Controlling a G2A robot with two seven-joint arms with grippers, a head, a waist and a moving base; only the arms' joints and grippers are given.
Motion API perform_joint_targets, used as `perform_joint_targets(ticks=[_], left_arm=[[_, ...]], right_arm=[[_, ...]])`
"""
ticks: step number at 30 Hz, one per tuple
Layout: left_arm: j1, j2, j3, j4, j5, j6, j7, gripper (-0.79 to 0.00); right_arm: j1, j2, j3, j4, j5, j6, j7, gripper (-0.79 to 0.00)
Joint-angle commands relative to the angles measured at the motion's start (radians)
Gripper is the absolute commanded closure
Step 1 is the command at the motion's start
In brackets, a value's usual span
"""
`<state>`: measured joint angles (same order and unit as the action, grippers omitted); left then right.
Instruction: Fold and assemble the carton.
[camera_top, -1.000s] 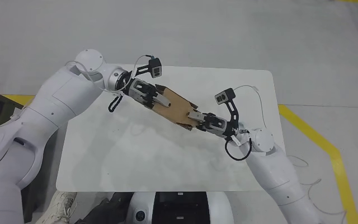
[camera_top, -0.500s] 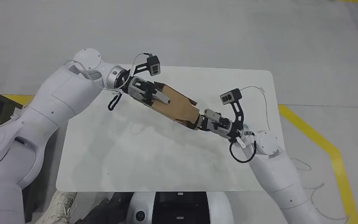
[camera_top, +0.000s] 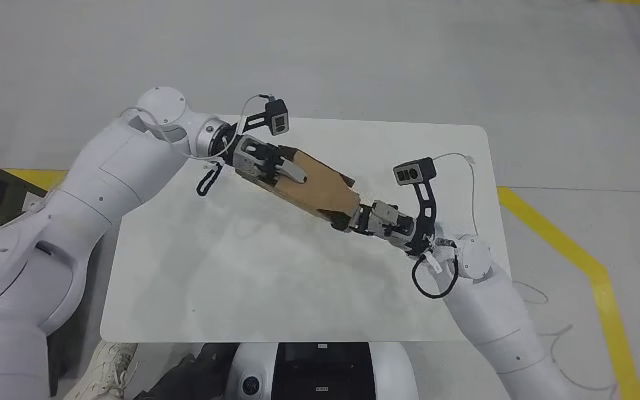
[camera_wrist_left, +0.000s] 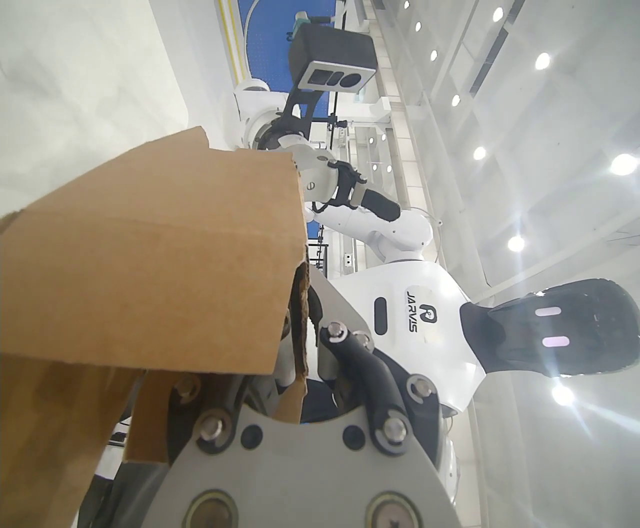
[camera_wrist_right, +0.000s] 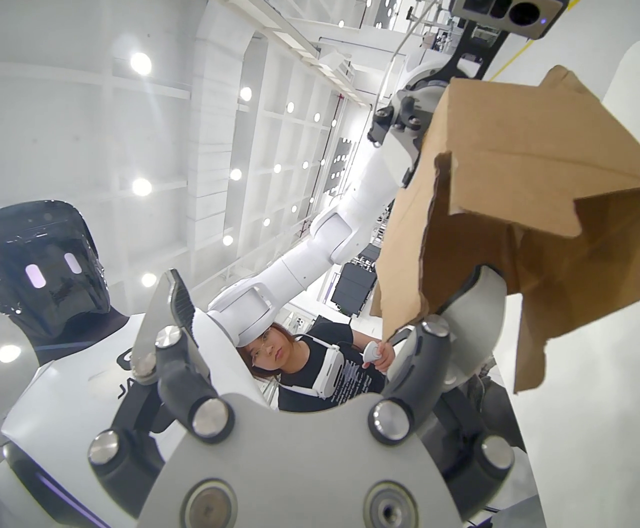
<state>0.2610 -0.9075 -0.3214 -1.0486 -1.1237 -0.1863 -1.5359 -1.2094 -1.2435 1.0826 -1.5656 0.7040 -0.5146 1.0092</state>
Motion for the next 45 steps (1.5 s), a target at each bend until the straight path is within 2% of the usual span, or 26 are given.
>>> perform_joint_targets(ticks=[1,15,23,37,45], left_arm=[[0.001,-0.007,-0.004,0.013,-0.004,-0.002,0.0,0.0],[0.016,-0.037,-0.043,0.064,-0.004,-0.021,0.0,0.0],[0.029,-0.047,-0.069,0.071,0.015,-0.02,0.0,0.0],[0.056,-0.045,-0.097,0.038,0.036,0.004,0.0,0.0],[0.063,-0.04,-0.109,0.045,0.017,0.024,0.0,0.0]], right_arm=[[0.007,-0.003,-0.011,0.004,0.014,0.003,0.011,-0.785],[0.06,-0.028,-0.1,0.022,0.024,0.002,0.027,-0.785],[0.064,-0.035,-0.111,0.026,0.021,-0.008,0.022,-0.785],[0.072,-0.045,-0.113,0.028,-0.005,-0.036,-0.002,-0.785],[0.02,-0.028,-0.043,0.005,-0.006,-0.021,0.004,-0.785]])
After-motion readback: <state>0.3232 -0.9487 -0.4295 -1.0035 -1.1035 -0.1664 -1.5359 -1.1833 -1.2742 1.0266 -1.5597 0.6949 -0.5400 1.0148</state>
